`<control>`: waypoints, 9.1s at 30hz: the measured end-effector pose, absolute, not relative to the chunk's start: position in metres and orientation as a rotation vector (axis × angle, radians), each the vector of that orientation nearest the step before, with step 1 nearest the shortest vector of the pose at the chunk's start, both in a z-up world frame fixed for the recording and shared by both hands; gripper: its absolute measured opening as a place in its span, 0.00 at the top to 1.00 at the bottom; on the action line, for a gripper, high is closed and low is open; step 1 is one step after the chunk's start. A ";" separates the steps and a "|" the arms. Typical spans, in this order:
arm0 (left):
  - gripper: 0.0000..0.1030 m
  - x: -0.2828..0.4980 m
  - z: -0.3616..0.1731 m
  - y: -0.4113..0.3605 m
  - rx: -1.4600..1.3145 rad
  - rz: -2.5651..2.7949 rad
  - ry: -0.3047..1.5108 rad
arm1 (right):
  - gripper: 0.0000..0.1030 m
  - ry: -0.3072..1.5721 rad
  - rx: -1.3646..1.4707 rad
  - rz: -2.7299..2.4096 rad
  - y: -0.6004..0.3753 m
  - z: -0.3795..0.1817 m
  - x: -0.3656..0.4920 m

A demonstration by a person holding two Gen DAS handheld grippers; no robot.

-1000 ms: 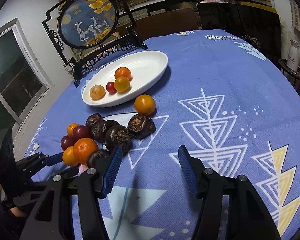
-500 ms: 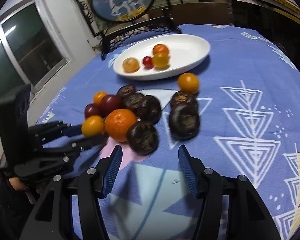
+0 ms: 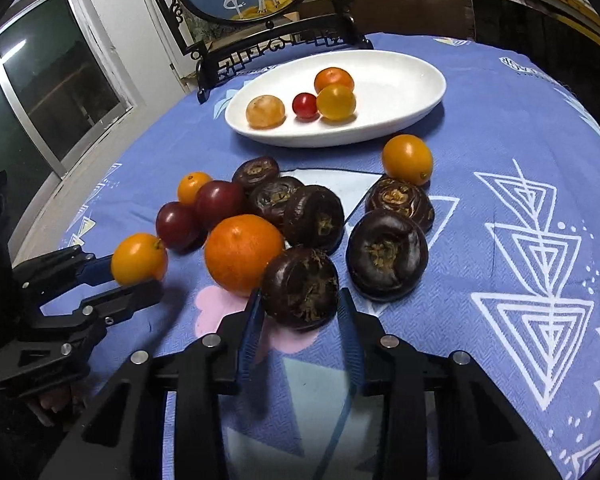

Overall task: Organize fruits
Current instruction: 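Grasp an orange tomato with the left tool while the right tool grasps a dark brown fruit, then release the orange tomato onto the plate with the left tool while the right tool releases the brown fruit there, then grasp the dark red plum with the left tool while the right tool grasps another dark brown fruit, then release the plum onto the plate with the left tool while the right tool releases the brown fruit there, then grasp a mandarin with the left tool while the right tool grasps a dark brown fruit, then release the mandarin onto the plate with the left tool while the right tool releases the brown fruit there, then grasp the dark red plum with the left tool while the right tool grasps a mandarin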

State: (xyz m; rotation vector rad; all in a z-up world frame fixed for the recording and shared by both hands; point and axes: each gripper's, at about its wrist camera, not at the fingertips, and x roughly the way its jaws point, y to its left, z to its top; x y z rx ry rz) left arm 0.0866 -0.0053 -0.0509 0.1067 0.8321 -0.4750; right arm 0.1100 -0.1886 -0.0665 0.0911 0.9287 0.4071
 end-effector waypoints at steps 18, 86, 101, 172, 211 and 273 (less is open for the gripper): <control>0.67 0.102 -0.005 0.002 0.079 -0.480 0.740 | 0.64 0.780 0.128 0.427 -0.214 -0.010 0.114; 0.64 0.124 -0.052 0.014 0.121 -0.462 0.757 | 0.47 0.894 -0.015 0.228 -0.207 -0.054 0.123; 0.64 0.126 -0.053 0.018 0.100 -0.463 0.761 | 0.59 0.921 -0.030 0.177 -0.197 -0.060 0.135; 0.22 0.160 -0.035 0.009 0.273 -0.462 0.772 | 0.44 0.812 0.326 0.305 -0.267 -0.031 0.172; 0.68 0.167 -0.044 0.043 0.070 -0.482 0.745 | 0.50 0.957 -0.024 0.173 -0.203 -0.063 0.170; 0.14 0.208 -0.032 0.001 0.082 -0.497 0.758 | 0.36 0.785 0.286 0.321 -0.237 -0.030 0.200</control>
